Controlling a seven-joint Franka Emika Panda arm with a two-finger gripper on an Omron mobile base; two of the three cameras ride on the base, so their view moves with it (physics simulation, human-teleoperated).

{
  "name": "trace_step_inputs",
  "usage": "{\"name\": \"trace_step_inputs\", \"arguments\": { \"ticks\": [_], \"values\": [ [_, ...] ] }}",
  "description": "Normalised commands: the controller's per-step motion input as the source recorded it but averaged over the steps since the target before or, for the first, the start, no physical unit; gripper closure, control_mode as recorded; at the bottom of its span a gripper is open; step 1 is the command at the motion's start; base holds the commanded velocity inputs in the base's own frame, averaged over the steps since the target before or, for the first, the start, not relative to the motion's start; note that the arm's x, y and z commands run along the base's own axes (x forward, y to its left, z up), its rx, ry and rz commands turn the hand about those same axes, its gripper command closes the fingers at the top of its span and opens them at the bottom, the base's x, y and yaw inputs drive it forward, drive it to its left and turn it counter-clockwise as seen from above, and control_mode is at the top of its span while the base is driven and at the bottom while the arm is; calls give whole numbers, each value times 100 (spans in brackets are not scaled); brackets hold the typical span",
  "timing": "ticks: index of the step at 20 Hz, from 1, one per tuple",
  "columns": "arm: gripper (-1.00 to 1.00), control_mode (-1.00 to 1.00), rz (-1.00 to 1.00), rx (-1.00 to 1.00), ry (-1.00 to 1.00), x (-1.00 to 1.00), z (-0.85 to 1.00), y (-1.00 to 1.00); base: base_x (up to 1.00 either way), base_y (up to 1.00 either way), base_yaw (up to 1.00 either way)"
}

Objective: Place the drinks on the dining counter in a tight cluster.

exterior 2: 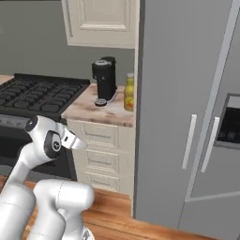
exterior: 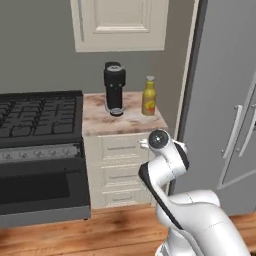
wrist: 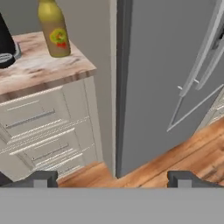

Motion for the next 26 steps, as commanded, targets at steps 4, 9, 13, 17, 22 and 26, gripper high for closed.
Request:
{"name": "trace_step_inputs", "arguments": {
  "ticks": [4, 9, 13, 17, 22, 26],
  "values": [
    [-100, 100, 0, 0, 0, 0, 0, 0, 44, 50, -4],
    [-100, 100, 0, 0, 0, 0, 0, 0, 52, 58, -16],
    [-100, 100, 0, 0, 0, 0, 0, 0, 72, 41, -8],
    [-100, 100, 0, 0, 0, 0, 0, 0, 67, 9, -21],
    [-100, 100, 0, 0, 0, 0, 0, 0, 65, 6, -23],
    [-100, 100, 0, 0, 0, 0, 0, 0, 65, 23, -26]
  ]
}}
